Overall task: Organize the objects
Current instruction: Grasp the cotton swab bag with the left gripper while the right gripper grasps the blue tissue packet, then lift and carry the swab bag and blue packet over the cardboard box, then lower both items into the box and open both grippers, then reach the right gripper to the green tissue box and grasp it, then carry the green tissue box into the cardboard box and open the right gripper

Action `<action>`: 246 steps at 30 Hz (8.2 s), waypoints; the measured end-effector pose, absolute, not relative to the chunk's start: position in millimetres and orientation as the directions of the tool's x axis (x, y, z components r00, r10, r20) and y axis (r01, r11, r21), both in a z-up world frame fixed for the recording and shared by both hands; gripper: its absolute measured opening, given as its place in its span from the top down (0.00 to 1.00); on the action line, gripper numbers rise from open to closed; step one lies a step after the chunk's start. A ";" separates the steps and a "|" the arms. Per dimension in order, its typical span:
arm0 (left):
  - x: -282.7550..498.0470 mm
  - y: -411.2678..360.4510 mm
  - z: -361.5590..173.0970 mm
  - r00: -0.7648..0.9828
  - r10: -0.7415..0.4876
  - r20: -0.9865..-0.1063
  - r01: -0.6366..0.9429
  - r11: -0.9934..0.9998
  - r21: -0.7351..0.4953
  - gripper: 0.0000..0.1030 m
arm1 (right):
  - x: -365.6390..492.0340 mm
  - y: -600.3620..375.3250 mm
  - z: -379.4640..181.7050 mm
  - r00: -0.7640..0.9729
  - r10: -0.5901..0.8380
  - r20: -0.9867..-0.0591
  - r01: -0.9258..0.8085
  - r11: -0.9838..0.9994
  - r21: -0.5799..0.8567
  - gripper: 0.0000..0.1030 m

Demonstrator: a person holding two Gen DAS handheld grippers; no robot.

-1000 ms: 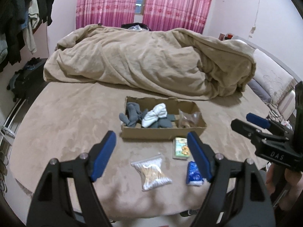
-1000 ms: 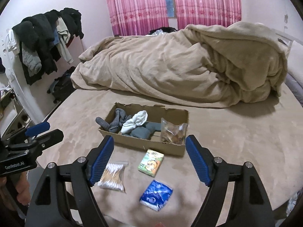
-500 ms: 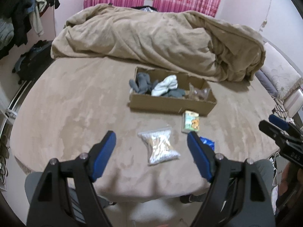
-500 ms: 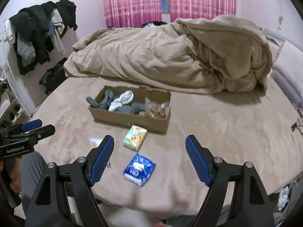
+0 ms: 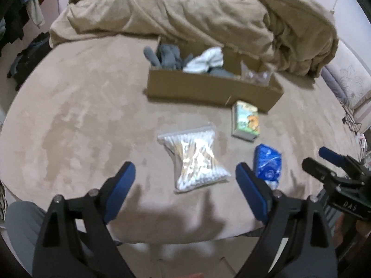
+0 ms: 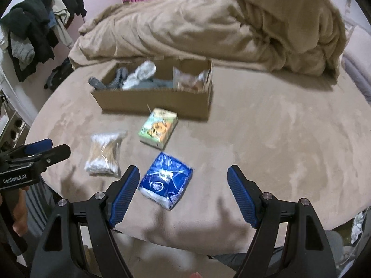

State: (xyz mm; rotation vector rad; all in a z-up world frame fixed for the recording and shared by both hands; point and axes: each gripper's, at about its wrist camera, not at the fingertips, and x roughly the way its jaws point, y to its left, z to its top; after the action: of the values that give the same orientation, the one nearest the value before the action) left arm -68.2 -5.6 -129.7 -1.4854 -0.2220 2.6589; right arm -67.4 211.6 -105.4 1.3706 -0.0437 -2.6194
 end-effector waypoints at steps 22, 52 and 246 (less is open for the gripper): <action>-104.5 12.9 -188.1 -0.459 0.170 -0.872 -0.081 -0.985 -0.150 0.40 | -101.5 189.3 -175.9 -0.436 -0.271 -0.858 0.180 -0.961 0.212 0.51; -43.6 -16.9 -26.7 -0.665 0.233 -0.709 -0.119 -0.971 -0.208 0.57 | -44.6 200.4 -20.7 -0.648 -0.294 -0.702 0.257 -0.953 0.162 0.87; -187.4 -33.3 -60.8 -0.649 0.155 -0.745 -0.057 -0.986 -0.156 0.23 | -232.5 188.0 -79.2 -0.633 -0.174 -0.755 0.213 -0.976 0.047 0.60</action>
State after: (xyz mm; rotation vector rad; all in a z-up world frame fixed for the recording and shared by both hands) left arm -187.4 -33.3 -60.8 -1.2566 -0.1792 2.7450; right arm -232.5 188.0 -79.2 1.2218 0.0680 -2.6589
